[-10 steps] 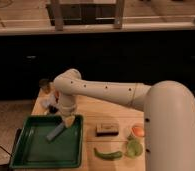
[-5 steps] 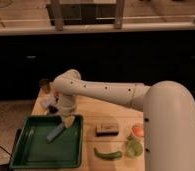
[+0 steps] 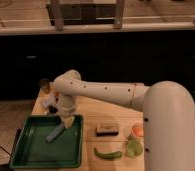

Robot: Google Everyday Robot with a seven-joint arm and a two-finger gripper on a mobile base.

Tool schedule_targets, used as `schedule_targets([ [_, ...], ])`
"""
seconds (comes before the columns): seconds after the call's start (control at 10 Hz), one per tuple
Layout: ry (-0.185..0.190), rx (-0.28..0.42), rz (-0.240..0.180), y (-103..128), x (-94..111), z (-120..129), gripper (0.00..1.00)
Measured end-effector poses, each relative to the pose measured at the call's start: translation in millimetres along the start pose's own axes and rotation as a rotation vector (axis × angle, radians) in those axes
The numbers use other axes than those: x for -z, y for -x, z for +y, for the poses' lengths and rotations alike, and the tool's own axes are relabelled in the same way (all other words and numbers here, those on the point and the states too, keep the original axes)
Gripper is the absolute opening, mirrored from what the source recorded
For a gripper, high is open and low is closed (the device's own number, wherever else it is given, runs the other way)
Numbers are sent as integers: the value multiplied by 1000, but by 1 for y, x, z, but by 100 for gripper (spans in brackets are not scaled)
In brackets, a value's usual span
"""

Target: Place sponge in tray

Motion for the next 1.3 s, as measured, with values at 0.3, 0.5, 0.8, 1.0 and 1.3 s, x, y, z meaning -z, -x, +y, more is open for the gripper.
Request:
schedule_targets([
  [0.3, 1, 11, -5, 1, -2, 0, 6],
  [0.5, 0, 16, -9, 1, -3, 0, 6],
  [0.8, 2, 29, -14, 1, -5, 0, 10],
  [1.0, 3, 34, -17, 1, -6, 0, 13],
  [1.3, 4, 42, -23, 0, -7, 0, 13],
])
